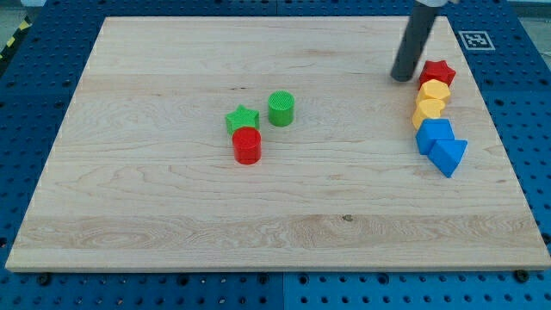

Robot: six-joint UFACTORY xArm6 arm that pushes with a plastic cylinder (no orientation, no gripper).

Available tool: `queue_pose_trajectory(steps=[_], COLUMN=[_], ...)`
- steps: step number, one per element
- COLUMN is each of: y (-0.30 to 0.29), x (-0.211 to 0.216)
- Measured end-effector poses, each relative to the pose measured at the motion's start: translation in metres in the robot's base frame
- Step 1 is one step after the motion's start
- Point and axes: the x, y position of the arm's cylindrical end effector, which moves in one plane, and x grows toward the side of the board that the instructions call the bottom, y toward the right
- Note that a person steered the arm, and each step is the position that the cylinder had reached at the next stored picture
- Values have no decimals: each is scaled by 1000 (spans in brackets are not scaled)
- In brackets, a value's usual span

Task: Push the red circle to the bottom of the blue triangle

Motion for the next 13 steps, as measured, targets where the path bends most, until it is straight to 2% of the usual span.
queue_pose_trajectory(steps=[1,2,3,4,5,7,8,9,10,11,12,13], y=[-85,-201,-285,-332,-284,-174,-134,-168,-161,-123,-66,-42], x=[-3,0,37,93,103,179,179,166,130,130,171,175])
